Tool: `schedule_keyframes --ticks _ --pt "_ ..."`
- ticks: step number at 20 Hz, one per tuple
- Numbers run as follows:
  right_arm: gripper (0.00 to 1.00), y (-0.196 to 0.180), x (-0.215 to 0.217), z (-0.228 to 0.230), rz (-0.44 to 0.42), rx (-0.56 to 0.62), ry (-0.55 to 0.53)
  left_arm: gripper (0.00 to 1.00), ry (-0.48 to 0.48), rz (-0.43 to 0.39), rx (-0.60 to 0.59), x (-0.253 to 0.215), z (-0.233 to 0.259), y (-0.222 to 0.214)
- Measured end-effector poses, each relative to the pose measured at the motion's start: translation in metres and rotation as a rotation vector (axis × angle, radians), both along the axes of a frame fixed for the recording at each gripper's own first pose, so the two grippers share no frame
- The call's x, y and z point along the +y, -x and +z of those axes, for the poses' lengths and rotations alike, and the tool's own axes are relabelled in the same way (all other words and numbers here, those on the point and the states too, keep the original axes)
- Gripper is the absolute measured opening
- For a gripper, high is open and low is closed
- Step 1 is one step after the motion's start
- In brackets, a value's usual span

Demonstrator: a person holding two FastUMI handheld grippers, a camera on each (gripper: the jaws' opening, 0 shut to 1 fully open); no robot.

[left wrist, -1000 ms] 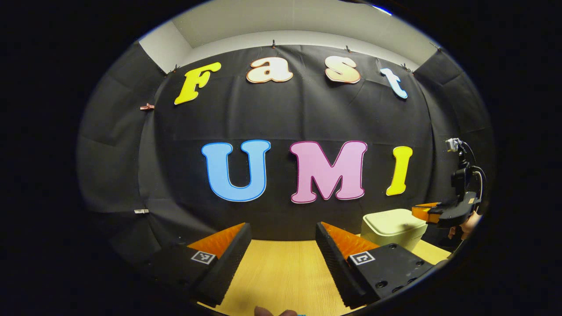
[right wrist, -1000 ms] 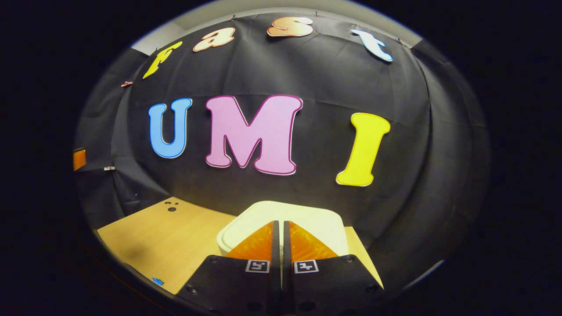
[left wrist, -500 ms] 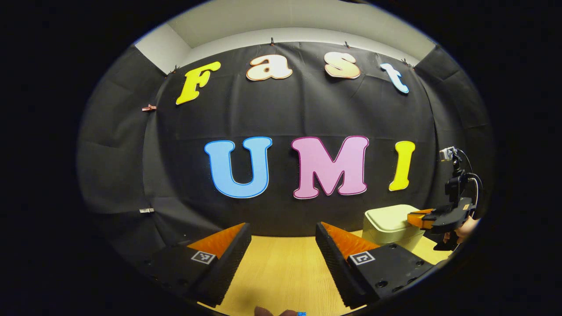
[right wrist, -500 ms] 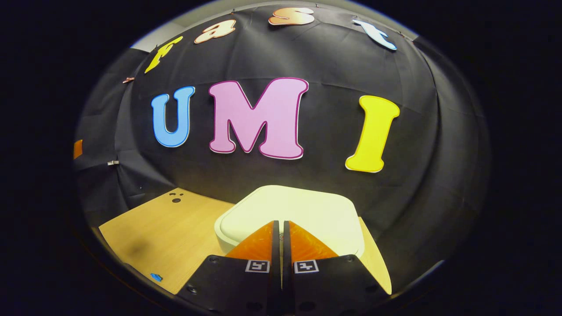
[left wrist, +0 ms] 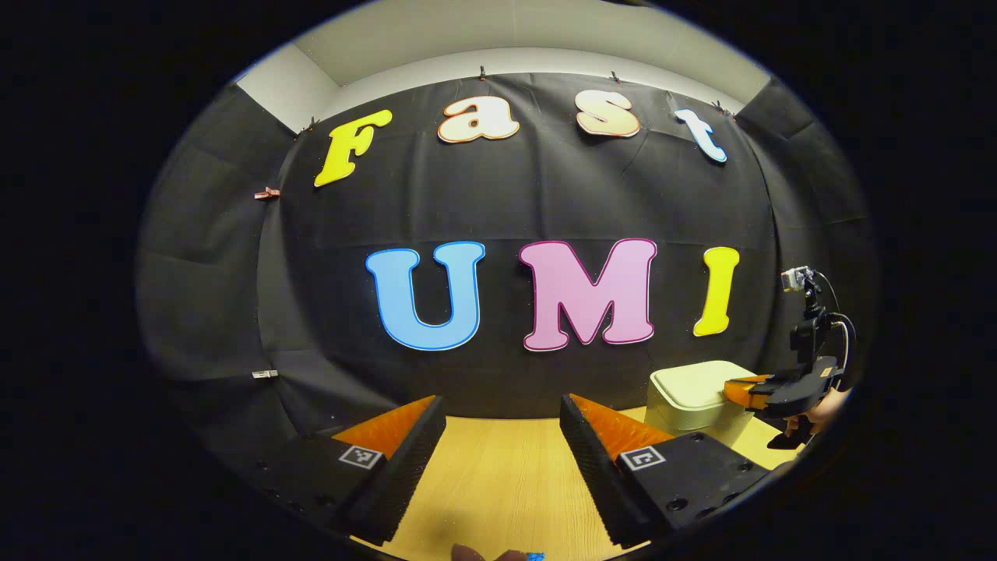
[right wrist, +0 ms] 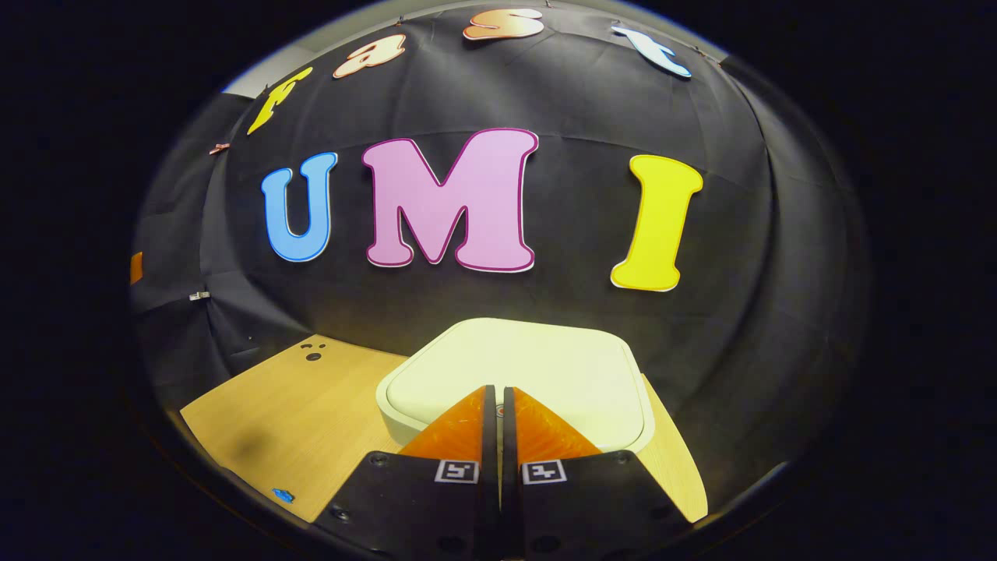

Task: Press the lid of the desktop garbage bin to open it, pick up the crumpled paper on the desktop and throw it into the bin, then pick up the pop can on the desktop and drop it into the bin, and finally close the garbage bin lid.

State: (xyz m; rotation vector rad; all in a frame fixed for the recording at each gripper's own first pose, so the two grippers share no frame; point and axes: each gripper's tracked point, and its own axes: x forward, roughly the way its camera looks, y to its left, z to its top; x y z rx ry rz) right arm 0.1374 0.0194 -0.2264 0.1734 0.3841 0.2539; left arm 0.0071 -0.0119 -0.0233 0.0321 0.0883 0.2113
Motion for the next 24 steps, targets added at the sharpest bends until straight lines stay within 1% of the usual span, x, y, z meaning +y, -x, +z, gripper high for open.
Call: schedule_keyframes --ticks 4,6,10,13,16,21,24 --pt "0.05 -0.004 -0.003 0.012 0.001 -0.008 -0.039 0.95 0.002 0.000 -0.007 0.001 0.001 0.001" --pt "0.06 -0.005 -0.010 0.021 -0.014 -0.028 -0.047 0.95 0.005 0.002 -0.009 0.002 0.000 0.001" --pt "0.05 -0.008 -0.021 0.058 -0.044 -0.146 -0.020 0.95 0.007 -0.002 -0.002 0.003 -0.004 0.002" --pt "0.05 -0.007 -0.024 0.081 -0.043 -0.211 0.017 0.95 0.019 -0.009 0.001 0.002 -0.007 0.002" --pt "0.05 -0.002 -0.023 0.090 -0.028 -0.233 0.041 0.95 0.030 -0.017 0.004 0.001 -0.010 0.002" --pt "0.06 0.010 -0.024 0.101 -0.036 -0.248 0.034 0.95 0.029 -0.045 0.013 0.000 -0.019 0.003" --pt "0.14 0.019 -0.025 0.102 -0.033 -0.243 0.027 0.95 0.031 -0.068 0.026 0.000 -0.029 0.004"
